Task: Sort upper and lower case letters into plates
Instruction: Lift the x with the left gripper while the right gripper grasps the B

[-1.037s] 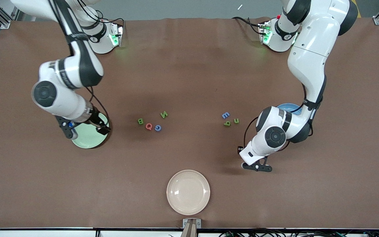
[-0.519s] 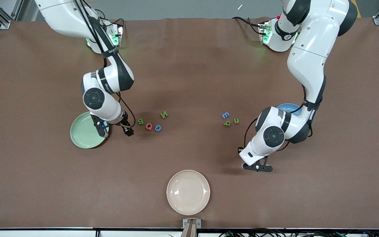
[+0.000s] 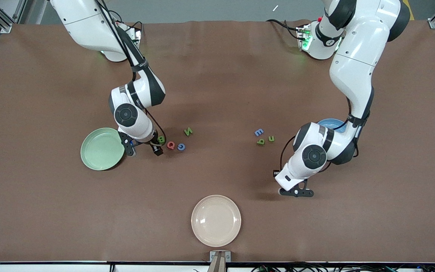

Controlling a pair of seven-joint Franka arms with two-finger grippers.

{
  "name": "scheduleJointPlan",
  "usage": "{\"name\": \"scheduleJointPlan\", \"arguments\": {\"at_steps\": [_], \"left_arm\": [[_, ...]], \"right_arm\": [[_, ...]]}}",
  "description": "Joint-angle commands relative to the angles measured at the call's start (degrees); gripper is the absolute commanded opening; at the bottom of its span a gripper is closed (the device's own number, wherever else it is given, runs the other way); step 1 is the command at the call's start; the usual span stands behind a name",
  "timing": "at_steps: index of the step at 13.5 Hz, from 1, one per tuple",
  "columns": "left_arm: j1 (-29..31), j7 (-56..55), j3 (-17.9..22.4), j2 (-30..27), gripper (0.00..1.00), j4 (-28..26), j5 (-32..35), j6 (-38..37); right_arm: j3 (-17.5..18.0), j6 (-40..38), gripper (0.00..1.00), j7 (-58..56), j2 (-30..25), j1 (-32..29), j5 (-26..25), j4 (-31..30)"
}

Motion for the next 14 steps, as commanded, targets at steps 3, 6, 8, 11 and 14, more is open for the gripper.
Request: {"name": "scheduleJointPlan", "arguments": {"at_steps": [3,6,8,11,14], "left_arm": [[1.2,-0.3,0.0,-4.5,0.15,0.6,1.3,-5.3],[3.4,1.8,-0.4,-11.1,0.15,-2.9,1.3,-14.3],[5.5,6.0,-0.4,-17.6,0.15,-10.2,1.3,-14.3],[10.3,14.0,-0.9,-26.3,0.15,-22.0,1.4,-12.0],[14.9,20.3,-0.9,-30.4,0.15,-32.3,1.4,-2.4]], "right_arm": [[-0.6,2.6,0.82,1.6,1.0,1.6,-0.5,-1.8],[-0.6,3.3,0.79,1.7,1.0,1.7,-0.5,-3.0],[-0.5,3.2,0.77,1.8,1.0,2.0,-0.4,-3.2],[-0.5,3.0,0.73,2.2,1.0,2.7,-0.3,-3.2],[-0.4,2.8,0.64,2.2,1.0,2.8,-0.3,-3.2]]}}
